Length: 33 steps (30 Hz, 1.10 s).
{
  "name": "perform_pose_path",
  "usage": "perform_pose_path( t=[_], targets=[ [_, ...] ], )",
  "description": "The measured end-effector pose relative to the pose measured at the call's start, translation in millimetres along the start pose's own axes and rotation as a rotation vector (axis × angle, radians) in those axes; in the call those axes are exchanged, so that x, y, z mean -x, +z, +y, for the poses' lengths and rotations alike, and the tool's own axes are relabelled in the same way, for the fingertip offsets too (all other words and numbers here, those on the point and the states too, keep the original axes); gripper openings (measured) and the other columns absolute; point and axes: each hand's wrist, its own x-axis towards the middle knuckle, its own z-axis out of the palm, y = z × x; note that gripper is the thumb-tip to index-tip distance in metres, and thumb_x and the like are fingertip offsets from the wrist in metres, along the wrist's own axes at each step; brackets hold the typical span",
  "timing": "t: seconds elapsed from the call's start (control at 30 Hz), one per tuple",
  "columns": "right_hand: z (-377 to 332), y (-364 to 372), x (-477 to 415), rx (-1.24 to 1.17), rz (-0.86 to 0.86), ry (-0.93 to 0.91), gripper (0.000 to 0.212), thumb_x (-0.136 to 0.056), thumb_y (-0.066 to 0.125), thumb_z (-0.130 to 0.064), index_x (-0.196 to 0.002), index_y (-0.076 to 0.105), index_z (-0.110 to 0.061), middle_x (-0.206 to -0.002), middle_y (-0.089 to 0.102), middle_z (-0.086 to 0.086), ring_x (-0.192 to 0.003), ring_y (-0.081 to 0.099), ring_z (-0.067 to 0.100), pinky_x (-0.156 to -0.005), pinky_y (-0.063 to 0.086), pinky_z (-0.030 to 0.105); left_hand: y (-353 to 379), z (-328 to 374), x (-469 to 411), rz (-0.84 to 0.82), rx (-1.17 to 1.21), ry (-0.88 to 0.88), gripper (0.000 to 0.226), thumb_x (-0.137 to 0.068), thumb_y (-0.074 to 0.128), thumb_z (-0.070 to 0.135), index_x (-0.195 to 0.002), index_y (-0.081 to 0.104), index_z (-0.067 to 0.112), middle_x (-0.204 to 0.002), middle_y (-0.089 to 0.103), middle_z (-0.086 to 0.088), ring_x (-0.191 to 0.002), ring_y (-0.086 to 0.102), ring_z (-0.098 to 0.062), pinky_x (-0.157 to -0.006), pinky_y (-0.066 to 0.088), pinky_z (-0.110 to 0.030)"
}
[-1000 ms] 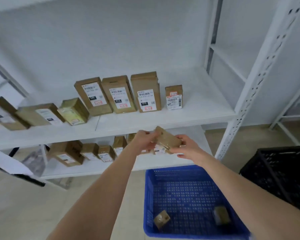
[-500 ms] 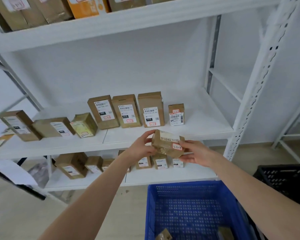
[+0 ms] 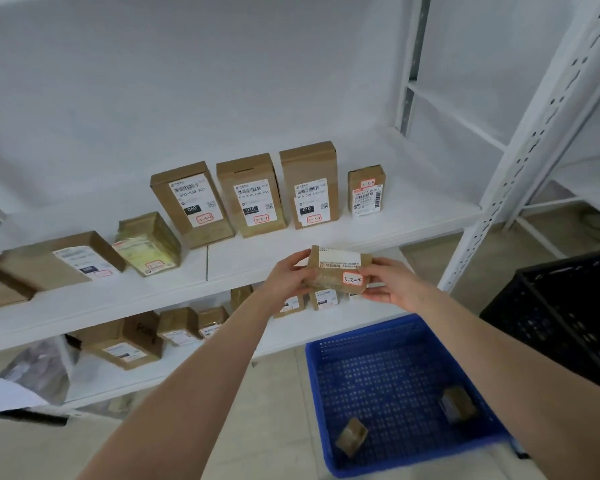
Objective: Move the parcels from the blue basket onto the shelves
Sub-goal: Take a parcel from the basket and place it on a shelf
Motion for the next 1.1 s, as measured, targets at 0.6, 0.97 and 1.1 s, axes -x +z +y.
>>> perform_pose_path(
  t=[0.6,0.97,1.1],
  targets=[
    [19.3,63.6,32.1,0.007,0.163,-0.128,0.025,-0.091,0.063,-0.005,-0.113,0.059,-0.016,-0.089,0.068,0.001,-0.081,0.068,0.017,-0.072,0.055,0.027,-31.7,-7.6,25.6,0.266,-0.286,0.106,0.037,-0.085,0.068,0.022,-0.121,0.061,0.02,-0.111,0.068,-0.003,-0.101,0.065,-0.022,-0.089,0.054,-0.041],
    [35.6,83.7,66.4,0.019,0.255,-0.166,0.018,-0.085,0.071,-0.005,-0.1,0.062,-0.005,-0.089,0.069,0.01,-0.071,0.068,0.016,-0.063,0.053,0.023,-34.5,-16.2,83.6,0.384,-0.344,0.163,0.023,-0.082,0.073,0.018,-0.105,0.069,0.023,-0.096,0.072,-0.001,-0.078,0.066,-0.019,-0.08,0.058,-0.038],
    [40.4,91.2,74.5,0.082,0.288,-0.182,0.012,-0.084,0.072,-0.005,-0.083,0.061,-0.008,-0.091,0.069,0.012,-0.078,0.069,0.022,-0.072,0.056,0.027,-38.4,-19.7,96.9,0.413,-0.362,0.161,0.024,-0.083,0.072,0.017,-0.107,0.069,0.021,-0.092,0.07,-0.002,-0.076,0.066,-0.017,-0.079,0.059,-0.038]
  ],
)
